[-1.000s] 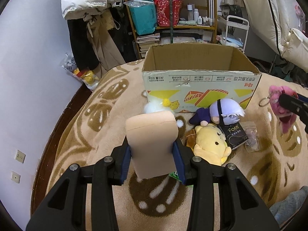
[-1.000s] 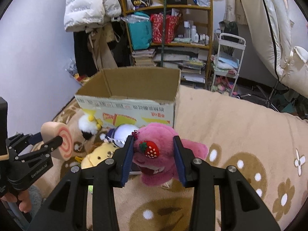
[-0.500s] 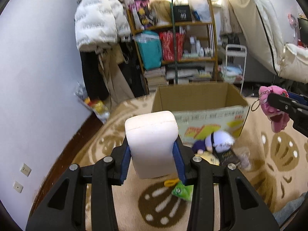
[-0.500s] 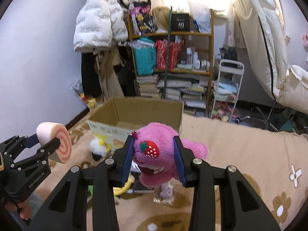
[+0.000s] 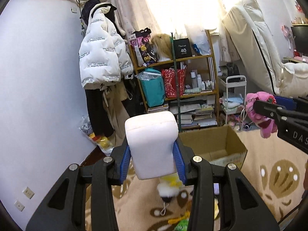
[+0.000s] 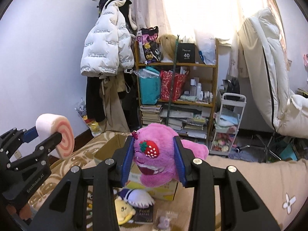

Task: Organize soft objects
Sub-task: 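Lift the pink block with the left gripper while the right gripper carries the pink bear over the box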

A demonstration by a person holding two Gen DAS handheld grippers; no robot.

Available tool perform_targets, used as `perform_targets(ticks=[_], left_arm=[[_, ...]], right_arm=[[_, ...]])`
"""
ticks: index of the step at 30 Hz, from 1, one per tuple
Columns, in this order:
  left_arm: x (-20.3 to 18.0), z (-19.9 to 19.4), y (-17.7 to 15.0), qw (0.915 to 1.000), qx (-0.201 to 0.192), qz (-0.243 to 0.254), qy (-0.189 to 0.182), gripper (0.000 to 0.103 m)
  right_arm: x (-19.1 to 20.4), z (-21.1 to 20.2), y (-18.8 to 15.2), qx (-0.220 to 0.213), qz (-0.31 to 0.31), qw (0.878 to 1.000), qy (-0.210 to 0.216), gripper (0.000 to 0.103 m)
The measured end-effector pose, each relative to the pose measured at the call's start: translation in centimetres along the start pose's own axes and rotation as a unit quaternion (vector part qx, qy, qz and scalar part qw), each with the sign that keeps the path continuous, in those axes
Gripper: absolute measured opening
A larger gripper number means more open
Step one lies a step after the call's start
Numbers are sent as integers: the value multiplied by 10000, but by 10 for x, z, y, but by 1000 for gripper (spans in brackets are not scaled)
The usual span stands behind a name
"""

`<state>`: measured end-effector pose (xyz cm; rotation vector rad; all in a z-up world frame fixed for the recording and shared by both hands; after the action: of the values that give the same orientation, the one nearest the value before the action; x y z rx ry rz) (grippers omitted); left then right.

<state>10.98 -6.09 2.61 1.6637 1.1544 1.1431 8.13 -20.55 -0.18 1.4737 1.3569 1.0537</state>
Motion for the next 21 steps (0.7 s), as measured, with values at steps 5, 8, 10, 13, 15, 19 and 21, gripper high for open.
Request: perform_targets(ticks=[5,8,10,13,15,19,21], left_arm=[[-1,30,10,10000,-19,-28,-49,40],[-2,45,11,9998,31,-139,-164,40],[-4,54,12,9996,11,-178,-216,40],[-10,65,13,9997,-1,-106,-230,40],[-14,73,11,9997,13,-59,-250,40],[-19,89,3,9989,196,-145,-399,40],[-21,97,-2,9990,242,-115,-347,40]], right_arm=[[-2,12,15,-293,48,9995,56,42],[-3,22,23,-422,19,9990,111,42],[-4,27,26,-451,12,9988,165,42],[-7,36,26,-471,49,9985,264,42],[-9,44,24,-456,100,9983,359,42],[-14,58,10,-382,246,9976,515,42],[-19,67,1,-244,365,9977,519,42]])
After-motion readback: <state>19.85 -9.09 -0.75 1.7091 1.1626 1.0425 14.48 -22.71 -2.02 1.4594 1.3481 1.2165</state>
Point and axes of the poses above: each gripper's, at about its wrist camera, not at the fingertips, and z roughly the way its jaws point, x to its left, y to its top, the point moved 5 cm from there along z, roughly the way its jaws point, and after that the axes turned 5 degrees about -x, right-handed, at the moved point
